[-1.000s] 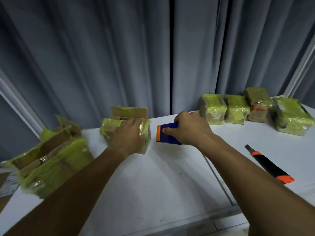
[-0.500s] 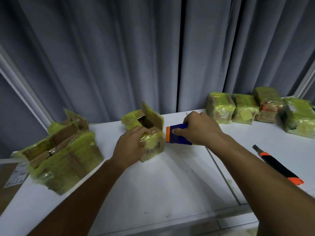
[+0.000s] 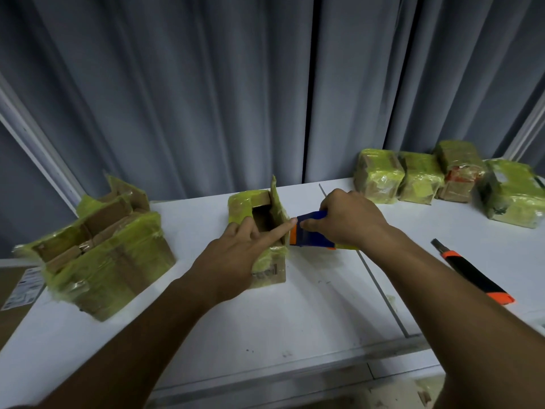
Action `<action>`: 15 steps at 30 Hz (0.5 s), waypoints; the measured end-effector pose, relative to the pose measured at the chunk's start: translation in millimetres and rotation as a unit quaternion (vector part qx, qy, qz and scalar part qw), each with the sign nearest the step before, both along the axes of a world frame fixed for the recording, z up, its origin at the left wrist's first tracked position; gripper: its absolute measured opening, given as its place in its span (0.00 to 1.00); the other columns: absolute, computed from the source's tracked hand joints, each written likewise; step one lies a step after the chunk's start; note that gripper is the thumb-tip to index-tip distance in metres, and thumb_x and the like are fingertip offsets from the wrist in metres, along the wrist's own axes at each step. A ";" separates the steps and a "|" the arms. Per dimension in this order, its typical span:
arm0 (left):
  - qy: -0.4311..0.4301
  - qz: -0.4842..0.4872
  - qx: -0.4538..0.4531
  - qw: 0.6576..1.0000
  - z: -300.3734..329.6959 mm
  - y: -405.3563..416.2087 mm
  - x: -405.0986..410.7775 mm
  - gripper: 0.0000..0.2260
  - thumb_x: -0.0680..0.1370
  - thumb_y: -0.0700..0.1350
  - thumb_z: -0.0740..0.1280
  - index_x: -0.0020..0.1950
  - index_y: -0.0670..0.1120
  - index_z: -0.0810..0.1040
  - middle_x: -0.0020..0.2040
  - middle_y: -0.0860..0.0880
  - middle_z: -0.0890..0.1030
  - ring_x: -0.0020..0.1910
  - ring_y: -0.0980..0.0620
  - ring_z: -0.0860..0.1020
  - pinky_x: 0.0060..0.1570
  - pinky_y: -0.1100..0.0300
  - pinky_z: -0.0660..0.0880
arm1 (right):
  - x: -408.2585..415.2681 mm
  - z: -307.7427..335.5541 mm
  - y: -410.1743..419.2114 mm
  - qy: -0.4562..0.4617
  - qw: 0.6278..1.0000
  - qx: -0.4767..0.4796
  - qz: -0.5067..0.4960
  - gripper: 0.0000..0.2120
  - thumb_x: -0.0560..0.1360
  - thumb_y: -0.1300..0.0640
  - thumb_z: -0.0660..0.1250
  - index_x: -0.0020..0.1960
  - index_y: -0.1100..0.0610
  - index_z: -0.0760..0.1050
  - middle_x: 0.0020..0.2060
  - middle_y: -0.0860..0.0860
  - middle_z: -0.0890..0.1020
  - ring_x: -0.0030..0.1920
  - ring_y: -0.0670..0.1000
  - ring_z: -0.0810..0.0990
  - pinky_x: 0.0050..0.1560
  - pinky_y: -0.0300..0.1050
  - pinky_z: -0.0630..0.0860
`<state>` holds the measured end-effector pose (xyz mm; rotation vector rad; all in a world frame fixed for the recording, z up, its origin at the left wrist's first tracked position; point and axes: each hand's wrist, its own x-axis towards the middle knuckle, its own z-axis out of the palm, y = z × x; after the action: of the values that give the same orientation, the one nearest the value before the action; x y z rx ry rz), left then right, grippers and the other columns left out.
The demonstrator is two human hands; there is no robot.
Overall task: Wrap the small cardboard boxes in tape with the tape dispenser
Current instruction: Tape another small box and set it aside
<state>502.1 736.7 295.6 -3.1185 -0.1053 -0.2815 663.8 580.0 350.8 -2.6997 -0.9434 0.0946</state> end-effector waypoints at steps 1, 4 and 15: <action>-0.006 -0.001 -0.001 1.000 -2.0 1.2 0.3 0.51 0.75 0.50 0.71 0.69 0.72 0.27 0.60 0.51 0.64 0.54 0.54 0.67 0.45 0.59 0.78 | 0.7 -0.1 0.5 0.001 1.000 0.001 0.000 0.24 0.74 0.36 0.71 0.56 0.55 0.79 0.45 0.52 0.78 0.47 0.55 0.77 0.35 0.44 0.69; -0.039 0.004 -0.043 0.998 -3.3 3.6 0.3 0.44 0.73 0.49 0.73 0.75 0.69 0.45 0.61 0.52 0.63 0.54 0.55 0.68 0.45 0.60 0.79 | 3.0 -0.4 2.0 0.005 1.000 0.002 -0.002 0.23 0.74 0.37 0.71 0.56 0.55 0.79 0.47 0.53 0.79 0.47 0.55 0.78 0.38 0.45 0.72; -0.070 0.030 -0.157 0.985 -6.0 3.6 -8.5 0.19 0.79 0.44 0.67 0.68 0.54 0.68 0.70 0.56 0.69 0.65 0.55 0.69 0.64 0.62 0.68 | 2.8 -0.3 -1.1 -0.001 1.000 0.022 -0.010 0.24 0.73 0.36 0.70 0.55 0.55 0.79 0.49 0.53 0.83 0.46 0.54 0.80 0.43 0.48 0.79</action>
<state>493.6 740.3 289.5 -3.3936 -0.2698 -0.5324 666.6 578.9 350.4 -2.6683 -0.9095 0.0661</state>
